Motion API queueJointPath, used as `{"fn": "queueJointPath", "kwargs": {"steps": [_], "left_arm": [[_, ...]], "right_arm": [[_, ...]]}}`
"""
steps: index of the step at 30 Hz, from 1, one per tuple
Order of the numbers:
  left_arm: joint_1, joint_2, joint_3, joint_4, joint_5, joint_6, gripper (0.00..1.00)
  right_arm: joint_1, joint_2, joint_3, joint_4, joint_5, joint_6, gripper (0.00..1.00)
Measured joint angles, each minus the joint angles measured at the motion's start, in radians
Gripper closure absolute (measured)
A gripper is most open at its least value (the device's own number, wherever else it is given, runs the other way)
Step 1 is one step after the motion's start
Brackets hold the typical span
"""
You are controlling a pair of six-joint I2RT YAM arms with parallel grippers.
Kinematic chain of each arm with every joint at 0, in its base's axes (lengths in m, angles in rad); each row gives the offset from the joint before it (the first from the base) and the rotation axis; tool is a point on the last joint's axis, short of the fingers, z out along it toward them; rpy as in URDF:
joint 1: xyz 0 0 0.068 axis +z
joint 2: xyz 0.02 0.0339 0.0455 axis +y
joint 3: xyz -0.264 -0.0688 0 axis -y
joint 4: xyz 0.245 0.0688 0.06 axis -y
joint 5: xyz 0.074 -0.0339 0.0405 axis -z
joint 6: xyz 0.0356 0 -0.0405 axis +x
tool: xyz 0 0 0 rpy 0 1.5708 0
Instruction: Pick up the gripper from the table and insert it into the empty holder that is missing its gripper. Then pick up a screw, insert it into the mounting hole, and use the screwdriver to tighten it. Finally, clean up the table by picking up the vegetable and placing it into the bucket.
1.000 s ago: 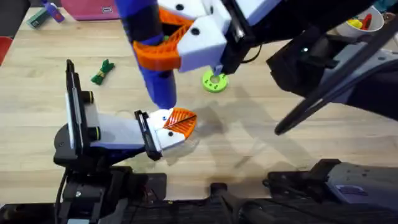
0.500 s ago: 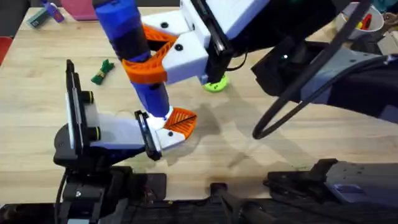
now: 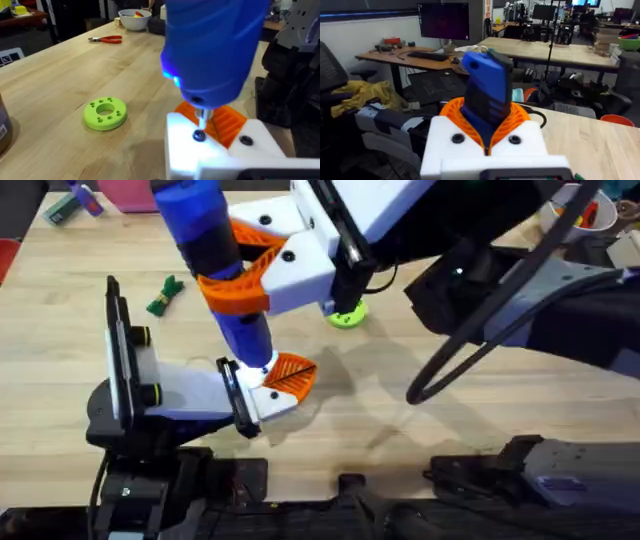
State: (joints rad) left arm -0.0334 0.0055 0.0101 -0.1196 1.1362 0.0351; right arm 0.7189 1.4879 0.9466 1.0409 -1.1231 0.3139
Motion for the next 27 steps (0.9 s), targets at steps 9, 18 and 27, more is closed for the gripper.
{"fn": "queueJointPath", "kwargs": {"steps": [9,18,27], "left_arm": [[0.0,0.0,0.0,0.0,0.0,0.0,0.995],[0.0,0.0,0.0,0.0,0.0,0.0,0.995],[0.0,0.0,0.0,0.0,0.0,-0.007,0.995]], "right_arm": [[0.0,0.0,-0.013,-0.001,0.0,-0.009,0.977],[0.0,0.0,-0.015,-0.002,-0.001,-0.022,0.977],[0.0,0.0,-0.024,-0.036,0.001,-0.059,0.977]]}}
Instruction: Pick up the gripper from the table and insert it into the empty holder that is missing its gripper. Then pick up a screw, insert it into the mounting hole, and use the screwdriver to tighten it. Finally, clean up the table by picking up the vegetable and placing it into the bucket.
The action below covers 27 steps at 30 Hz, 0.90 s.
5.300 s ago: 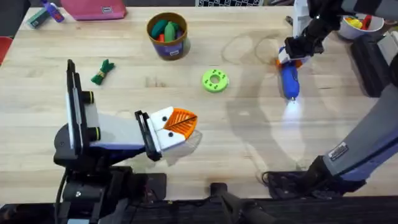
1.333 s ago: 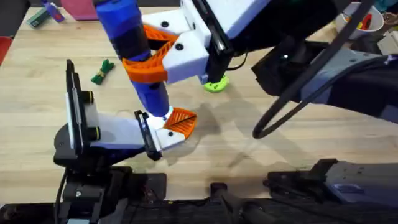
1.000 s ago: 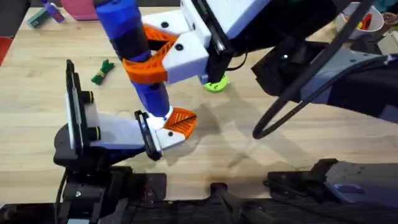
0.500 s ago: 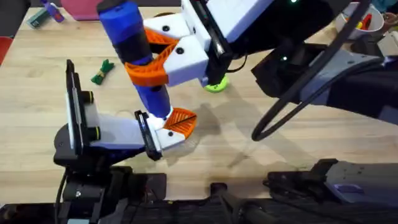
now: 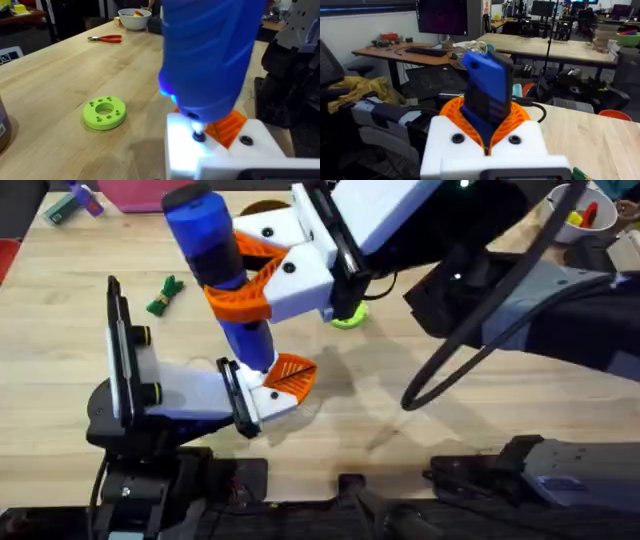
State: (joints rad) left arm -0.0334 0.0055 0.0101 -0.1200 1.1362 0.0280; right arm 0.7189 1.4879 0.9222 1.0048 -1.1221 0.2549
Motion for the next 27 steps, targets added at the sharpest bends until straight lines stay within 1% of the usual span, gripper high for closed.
{"fn": "queueJointPath", "kwargs": {"steps": [13,23,25,27], "left_arm": [[0.0,0.0,0.0,0.0,0.0,-0.003,0.995],[0.0,0.0,0.0,0.0,0.0,-0.006,0.995],[0.0,0.0,0.0,0.0,0.0,-0.006,0.995],[0.0,0.0,0.0,0.0,0.0,-0.006,0.995]], "right_arm": [[0.0,0.0,0.0,-0.007,-0.001,-0.014,0.977],[0.001,0.0,0.001,0.003,-0.026,-0.039,0.977],[0.001,0.0,0.012,-0.023,-0.026,-0.039,0.977],[0.001,0.0,0.045,-0.09,-0.028,-0.041,0.977]]}}
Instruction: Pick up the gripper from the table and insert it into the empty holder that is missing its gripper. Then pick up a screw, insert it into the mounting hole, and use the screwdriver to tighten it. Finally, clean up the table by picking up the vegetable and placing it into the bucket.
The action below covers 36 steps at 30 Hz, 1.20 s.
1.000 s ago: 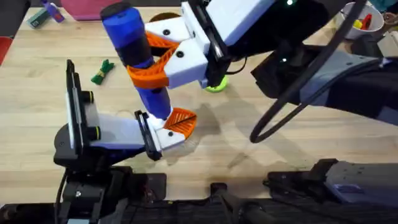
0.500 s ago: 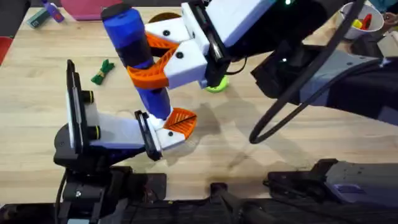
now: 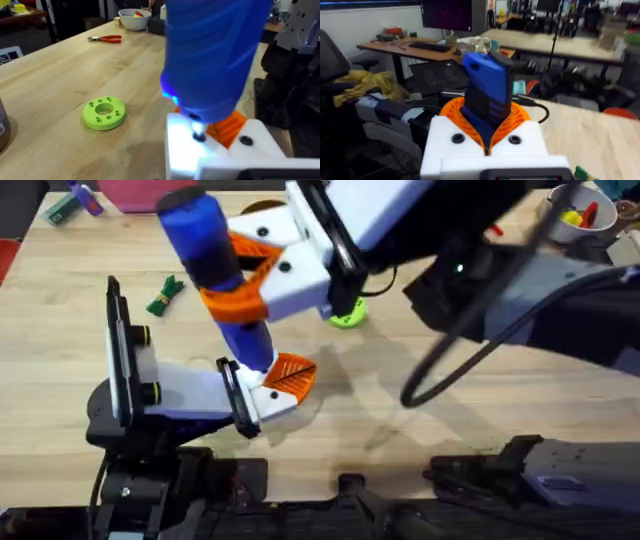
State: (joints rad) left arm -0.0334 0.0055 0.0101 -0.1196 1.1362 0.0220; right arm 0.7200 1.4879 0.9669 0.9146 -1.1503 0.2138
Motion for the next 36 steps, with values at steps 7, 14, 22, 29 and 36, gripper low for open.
{"fn": "queueJointPath", "kwargs": {"steps": [7,14,22,29,36], "left_arm": [[0.0,0.0,0.0,0.0,0.0,0.0,0.995],[0.0,0.0,0.0,0.0,0.0,0.0,0.995],[0.0,0.0,0.0,0.0,0.0,0.0,0.995],[0.0,0.0,0.0,0.0,0.0,0.0,0.995],[0.0,0.0,0.0,0.0,0.0,0.0,0.995]], "right_arm": [[0.0,0.0,0.203,-0.242,0.001,-0.069,0.977],[-0.019,-0.005,0.259,-0.293,0.003,-0.121,0.977],[-0.174,-0.007,0.275,-0.869,0.194,-0.26,0.977],[-0.345,-0.007,0.451,-1.493,0.454,-0.55,0.977],[-0.438,-0.007,0.51,-1.801,0.768,-0.88,0.977]]}}
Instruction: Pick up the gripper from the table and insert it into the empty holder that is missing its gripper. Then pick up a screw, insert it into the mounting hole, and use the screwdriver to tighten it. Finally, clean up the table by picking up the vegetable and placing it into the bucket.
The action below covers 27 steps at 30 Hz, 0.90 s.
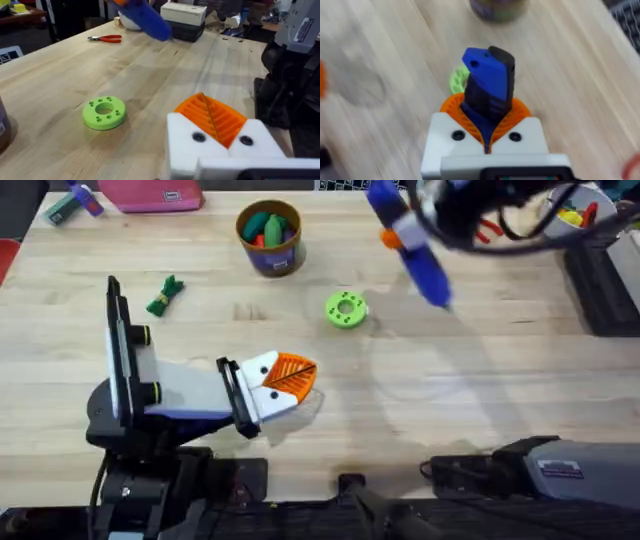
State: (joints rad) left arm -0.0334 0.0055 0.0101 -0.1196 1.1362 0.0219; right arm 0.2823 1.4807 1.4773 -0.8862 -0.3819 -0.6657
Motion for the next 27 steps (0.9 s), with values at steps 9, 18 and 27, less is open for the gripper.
{"fn": "queueJointPath", "kwargs": {"steps": [9,18,27], "left_arm": [[0.0,0.0,0.0,0.0,0.0,0.0,0.995],[0.0,0.0,0.0,0.0,0.0,0.0,0.995],[0.0,0.0,0.0,0.0,0.0,0.0,0.995]], "right_arm": [[-0.024,0.155,0.0,-0.112,0.343,-0.282,0.977],[-0.025,0.425,0.0,-0.077,0.462,-0.391,0.977],[-0.025,0.512,0.0,-0.059,0.496,-0.404,0.967]]}}
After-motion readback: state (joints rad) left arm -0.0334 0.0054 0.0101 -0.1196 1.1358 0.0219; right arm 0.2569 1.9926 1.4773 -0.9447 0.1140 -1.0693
